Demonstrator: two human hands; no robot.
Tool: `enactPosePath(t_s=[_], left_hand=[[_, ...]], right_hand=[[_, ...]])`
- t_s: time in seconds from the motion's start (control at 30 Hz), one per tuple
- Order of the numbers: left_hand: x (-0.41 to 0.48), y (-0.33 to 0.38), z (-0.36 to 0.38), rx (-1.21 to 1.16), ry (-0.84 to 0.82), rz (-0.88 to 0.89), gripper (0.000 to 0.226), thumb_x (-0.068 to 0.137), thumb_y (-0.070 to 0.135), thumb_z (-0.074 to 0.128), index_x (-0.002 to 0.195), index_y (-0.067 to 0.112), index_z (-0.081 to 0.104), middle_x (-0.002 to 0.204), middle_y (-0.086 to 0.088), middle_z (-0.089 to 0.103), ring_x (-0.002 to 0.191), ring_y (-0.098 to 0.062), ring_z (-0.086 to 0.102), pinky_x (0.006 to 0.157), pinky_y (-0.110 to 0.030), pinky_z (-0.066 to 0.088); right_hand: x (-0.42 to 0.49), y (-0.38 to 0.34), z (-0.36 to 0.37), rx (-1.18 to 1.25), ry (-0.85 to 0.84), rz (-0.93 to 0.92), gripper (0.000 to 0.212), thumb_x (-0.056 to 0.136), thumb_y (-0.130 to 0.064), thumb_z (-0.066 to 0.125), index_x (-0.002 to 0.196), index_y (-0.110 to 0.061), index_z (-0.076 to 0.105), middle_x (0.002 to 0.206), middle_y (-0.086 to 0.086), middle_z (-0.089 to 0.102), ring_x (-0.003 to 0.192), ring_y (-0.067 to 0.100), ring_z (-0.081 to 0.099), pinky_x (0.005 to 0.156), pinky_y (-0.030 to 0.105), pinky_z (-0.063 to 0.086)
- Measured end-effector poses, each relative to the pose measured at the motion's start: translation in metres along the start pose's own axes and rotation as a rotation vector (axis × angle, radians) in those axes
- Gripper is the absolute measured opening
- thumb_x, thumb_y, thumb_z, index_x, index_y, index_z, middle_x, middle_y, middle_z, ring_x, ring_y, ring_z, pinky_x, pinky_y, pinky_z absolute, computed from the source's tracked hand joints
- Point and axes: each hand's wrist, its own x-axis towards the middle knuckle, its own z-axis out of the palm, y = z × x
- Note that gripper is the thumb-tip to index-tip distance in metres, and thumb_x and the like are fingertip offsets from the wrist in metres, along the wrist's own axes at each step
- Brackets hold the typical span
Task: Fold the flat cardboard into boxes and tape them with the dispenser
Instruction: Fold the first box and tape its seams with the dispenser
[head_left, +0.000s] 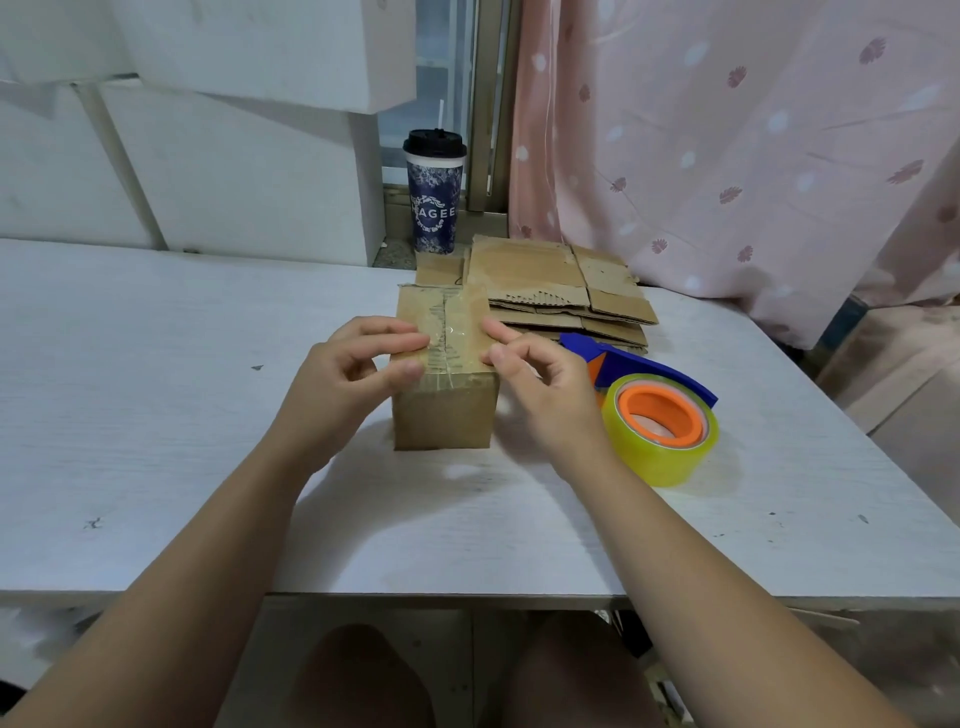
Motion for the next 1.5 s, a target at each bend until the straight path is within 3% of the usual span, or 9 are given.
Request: enactPosePath(t_s=[0.13, 0.4, 0.5, 0.57, 0.63, 0.73, 0.87, 1.0, 1.5], left_hand=[[-0.002, 0.000, 0.002, 0.073, 0.006, 0.043, 0.027, 0.071, 0.034, 0.070, 0.097, 0.041, 0.068, 0.112, 0.021, 0.059, 0.052, -0.008, 0.033, 0.064, -0.015, 0.040], [-0.004, -0.007, -0.002, 0.279, -0.033, 0.172, 0.036, 0.078, 0.023, 0.070, 0.106, 0.044, 0.062, 0.120, 0.023, 0.054, 0.057, -0.007, 0.038, 0.065, -0.013, 0.039], [-0.005, -0.004, -0.002, 0.326, -0.016, 0.204, 0.037, 0.080, 0.019, 0.071, 0.107, 0.042, 0.061, 0.121, 0.023, 0.053, 0.069, -0.005, 0.046, 0.068, -0.014, 0.041], [-0.008, -0.002, 0.001, 0.424, 0.008, 0.262, 0.034, 0.082, 0.022, 0.072, 0.109, 0.037, 0.060, 0.124, 0.022, 0.052, 0.093, 0.003, 0.048, 0.082, -0.022, 0.042], [-0.010, -0.001, 0.007, 0.467, 0.000, 0.283, 0.036, 0.078, 0.037, 0.066, 0.112, 0.030, 0.055, 0.128, 0.020, 0.048, 0.120, -0.005, 0.041, 0.101, -0.022, 0.032], [-0.011, 0.001, 0.020, 0.356, -0.034, 0.174, 0.049, 0.075, 0.042, 0.075, 0.110, 0.021, 0.049, 0.136, 0.009, 0.047, 0.136, -0.014, 0.033, 0.112, -0.028, 0.026], [-0.009, 0.001, 0.026, 0.351, 0.066, 0.192, 0.040, 0.075, 0.021, 0.075, 0.104, 0.021, 0.048, 0.130, 0.005, 0.051, 0.133, -0.021, 0.041, 0.107, -0.046, 0.036], [-0.009, -0.002, 0.026, 0.315, 0.058, 0.193, 0.038, 0.077, 0.018, 0.075, 0.105, 0.020, 0.050, 0.129, 0.005, 0.051, 0.132, -0.021, 0.042, 0.105, -0.048, 0.038], [-0.008, -0.006, 0.025, 0.319, 0.061, 0.230, 0.038, 0.077, 0.014, 0.075, 0.105, 0.018, 0.049, 0.129, 0.004, 0.051, 0.126, -0.010, 0.044, 0.106, -0.036, 0.038]], right_hand=[[0.003, 0.003, 0.001, 0.026, -0.015, -0.011, 0.022, 0.084, -0.009, 0.070, 0.068, -0.023, 0.065, 0.119, -0.009, 0.063, 0.112, -0.003, 0.058, 0.086, 0.014, 0.048], [-0.001, 0.013, 0.000, -0.071, -0.043, -0.089, 0.019, 0.078, -0.021, 0.069, 0.085, -0.037, 0.059, 0.124, -0.023, 0.057, 0.123, 0.009, 0.053, 0.102, 0.048, 0.044], [-0.002, 0.011, 0.002, -0.168, -0.041, -0.102, 0.020, 0.081, -0.024, 0.066, 0.087, -0.039, 0.055, 0.122, -0.028, 0.055, 0.123, 0.008, 0.052, 0.100, 0.046, 0.046], [-0.002, 0.011, 0.002, -0.184, -0.053, -0.105, 0.025, 0.084, -0.018, 0.067, 0.090, -0.037, 0.053, 0.123, -0.025, 0.054, 0.124, 0.008, 0.051, 0.100, 0.043, 0.047], [-0.004, 0.011, 0.001, -0.181, -0.067, -0.105, 0.031, 0.084, -0.011, 0.069, 0.092, -0.035, 0.051, 0.127, -0.020, 0.053, 0.124, 0.004, 0.050, 0.100, 0.035, 0.047], [-0.009, 0.012, 0.001, -0.098, -0.092, -0.096, 0.032, 0.080, -0.005, 0.070, 0.099, -0.026, 0.054, 0.133, -0.015, 0.051, 0.125, -0.001, 0.048, 0.101, 0.023, 0.045], [-0.008, 0.008, -0.003, 0.037, -0.135, -0.058, 0.020, 0.082, -0.010, 0.057, 0.100, -0.018, 0.057, 0.135, -0.004, 0.051, 0.130, 0.007, 0.046, 0.102, 0.023, 0.042], [-0.007, 0.008, -0.009, 0.017, -0.171, -0.041, 0.022, 0.092, 0.000, 0.053, 0.103, -0.019, 0.059, 0.137, -0.006, 0.050, 0.133, 0.009, 0.044, 0.111, 0.042, 0.037], [-0.001, 0.008, -0.014, 0.276, -0.145, 0.076, 0.026, 0.090, 0.007, 0.054, 0.097, -0.012, 0.071, 0.119, -0.015, 0.063, 0.122, 0.007, 0.055, 0.098, 0.023, 0.047]])
